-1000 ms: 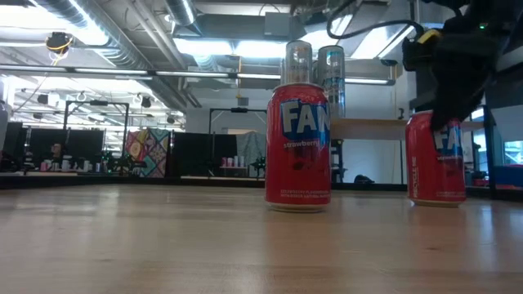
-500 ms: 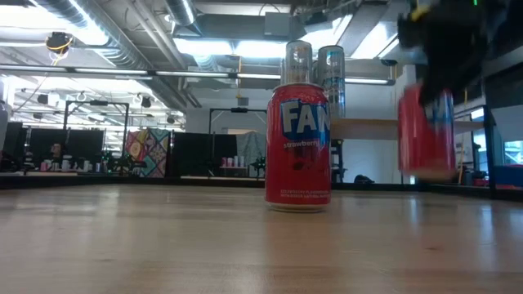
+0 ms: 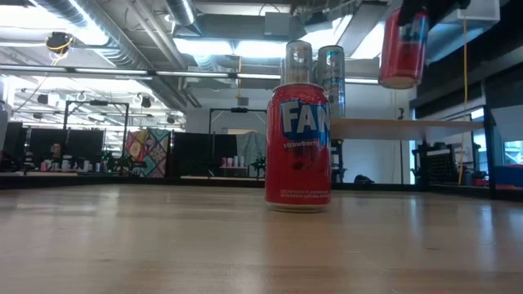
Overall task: Place canned beverage on shelf
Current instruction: Put the right red soda can on the shelf
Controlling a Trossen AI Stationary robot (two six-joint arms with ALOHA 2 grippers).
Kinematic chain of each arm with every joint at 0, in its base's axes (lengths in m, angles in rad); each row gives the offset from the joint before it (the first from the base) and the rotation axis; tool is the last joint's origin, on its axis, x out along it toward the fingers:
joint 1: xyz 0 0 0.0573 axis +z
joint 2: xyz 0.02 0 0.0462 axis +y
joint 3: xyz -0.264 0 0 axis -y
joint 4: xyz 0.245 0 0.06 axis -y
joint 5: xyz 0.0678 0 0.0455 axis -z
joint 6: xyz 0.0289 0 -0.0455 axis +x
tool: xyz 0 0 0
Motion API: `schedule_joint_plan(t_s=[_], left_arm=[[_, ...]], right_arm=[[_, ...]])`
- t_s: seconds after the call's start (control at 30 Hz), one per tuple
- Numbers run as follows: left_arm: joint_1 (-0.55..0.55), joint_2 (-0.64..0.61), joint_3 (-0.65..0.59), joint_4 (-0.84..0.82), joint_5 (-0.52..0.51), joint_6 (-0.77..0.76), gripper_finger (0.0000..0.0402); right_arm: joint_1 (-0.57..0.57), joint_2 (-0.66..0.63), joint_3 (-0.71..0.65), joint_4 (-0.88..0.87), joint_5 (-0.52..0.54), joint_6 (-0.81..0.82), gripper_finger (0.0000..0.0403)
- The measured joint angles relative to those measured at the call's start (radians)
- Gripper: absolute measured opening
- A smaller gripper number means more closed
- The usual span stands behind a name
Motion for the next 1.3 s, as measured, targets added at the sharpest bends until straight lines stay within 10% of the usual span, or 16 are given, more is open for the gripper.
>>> schedule_joint_plan(t_s=[0.7,1.3], left_arm=[[0.0,0.0,0.0,0.001,-0.007,-0.024,0.0352],[0.0,0.0,0.0,0.003,-0.026,-0.024,0.0352]], right_arm=[[-0.675,0.224,0.176,0.129,-0.157,-0.507,0.0247],[-0.806,0.329,0.169,0.227,-0.333,-0.64,0.0247]])
